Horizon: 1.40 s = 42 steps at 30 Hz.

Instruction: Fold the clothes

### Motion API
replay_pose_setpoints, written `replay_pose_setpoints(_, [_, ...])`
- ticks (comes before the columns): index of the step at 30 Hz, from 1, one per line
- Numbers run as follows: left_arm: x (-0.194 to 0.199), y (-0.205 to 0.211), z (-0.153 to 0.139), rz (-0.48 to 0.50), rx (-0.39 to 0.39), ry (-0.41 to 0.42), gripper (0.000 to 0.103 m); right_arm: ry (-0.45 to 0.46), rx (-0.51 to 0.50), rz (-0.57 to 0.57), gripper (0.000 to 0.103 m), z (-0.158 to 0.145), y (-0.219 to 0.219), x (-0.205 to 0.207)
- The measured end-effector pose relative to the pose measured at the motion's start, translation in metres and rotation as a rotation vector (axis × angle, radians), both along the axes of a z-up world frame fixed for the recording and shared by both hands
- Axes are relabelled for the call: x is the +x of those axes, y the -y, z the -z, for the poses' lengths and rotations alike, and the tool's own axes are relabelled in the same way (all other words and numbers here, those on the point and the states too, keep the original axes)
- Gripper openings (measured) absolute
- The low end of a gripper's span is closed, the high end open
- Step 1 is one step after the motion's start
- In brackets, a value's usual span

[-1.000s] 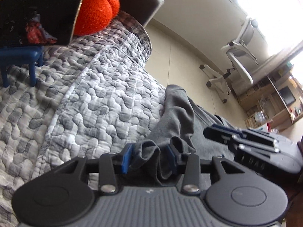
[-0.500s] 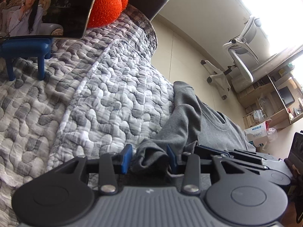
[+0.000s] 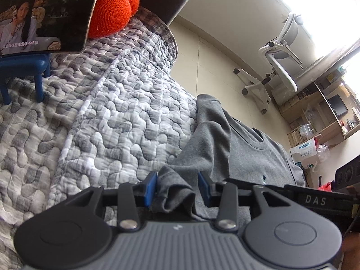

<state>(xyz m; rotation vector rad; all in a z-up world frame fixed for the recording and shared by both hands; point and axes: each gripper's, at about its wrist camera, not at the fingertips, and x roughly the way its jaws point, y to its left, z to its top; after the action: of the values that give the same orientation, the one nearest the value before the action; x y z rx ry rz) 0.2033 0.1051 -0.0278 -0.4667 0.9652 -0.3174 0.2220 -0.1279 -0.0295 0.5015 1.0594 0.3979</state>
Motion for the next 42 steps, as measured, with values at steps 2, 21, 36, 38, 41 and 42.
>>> replay_pose_setpoints(2, [0.000, -0.001, 0.000, -0.004, -0.003, -0.001, 0.040, 0.010, -0.040, -0.008, 0.058, 0.004, -0.010, -0.001])
replay_pose_setpoints(21, [-0.003, 0.000, -0.008, 0.013, -0.006, 0.036, 0.040, 0.038, -0.106, -0.037, 0.034, -0.005, 0.016, 0.004])
replay_pose_setpoints(36, [-0.005, -0.005, -0.009, 0.003, -0.044, 0.032, 0.040, 0.270, -0.334, -0.095, 0.003, -0.035, -0.003, -0.013])
replay_pose_setpoints(38, [-0.005, -0.002, -0.010, 0.018, -0.039, 0.036, 0.040, 0.310, -0.338, -0.075, 0.003, -0.044, 0.004, -0.009])
replay_pose_setpoints(41, [-0.007, 0.003, -0.010, 0.040, -0.025, 0.043, 0.040, 0.337, -0.337, -0.043, 0.003, -0.053, 0.016, -0.003])
replay_pose_setpoints(42, [-0.007, 0.005, -0.011, 0.049, -0.020, 0.045, 0.040, 0.339, -0.336, -0.031, 0.003, -0.055, 0.020, 0.000])
